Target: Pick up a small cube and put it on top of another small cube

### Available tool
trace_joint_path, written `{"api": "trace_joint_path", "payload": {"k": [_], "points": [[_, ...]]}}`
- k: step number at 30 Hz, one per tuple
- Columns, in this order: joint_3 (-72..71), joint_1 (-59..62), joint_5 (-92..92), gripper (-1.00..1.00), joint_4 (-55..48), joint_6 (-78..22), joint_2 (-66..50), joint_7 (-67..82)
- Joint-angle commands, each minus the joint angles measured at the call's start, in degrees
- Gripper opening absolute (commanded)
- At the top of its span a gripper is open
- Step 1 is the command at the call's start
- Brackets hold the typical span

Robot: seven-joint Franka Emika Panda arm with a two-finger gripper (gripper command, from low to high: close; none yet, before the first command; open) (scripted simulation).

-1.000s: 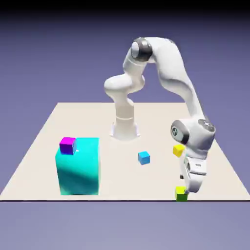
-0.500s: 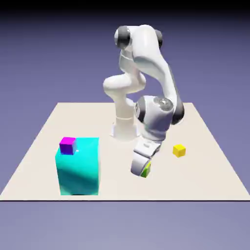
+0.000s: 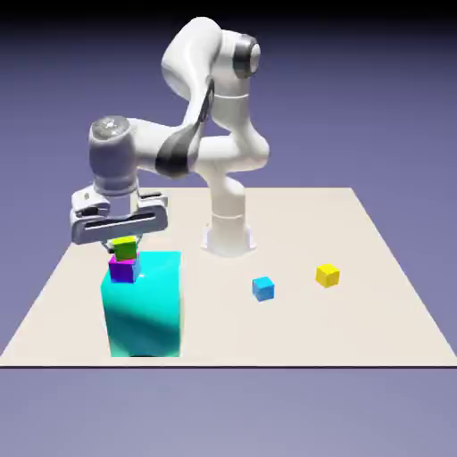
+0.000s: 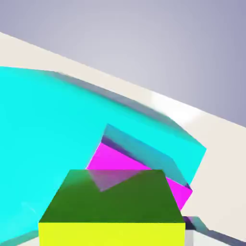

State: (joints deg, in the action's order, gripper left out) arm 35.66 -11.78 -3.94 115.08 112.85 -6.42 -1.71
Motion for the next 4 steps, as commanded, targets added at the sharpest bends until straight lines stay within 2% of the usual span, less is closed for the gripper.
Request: {"api": "trace_joint_path", "payload": {"k": [1, 4], "points": [[-0.01, -0.19, -0.31, 1.00, -1.92, -2.49, 0.66, -0.18], [-0.04, -0.63, -0.94, 1.00, -5.79, -7.51, 1.99, -0.54]]}}
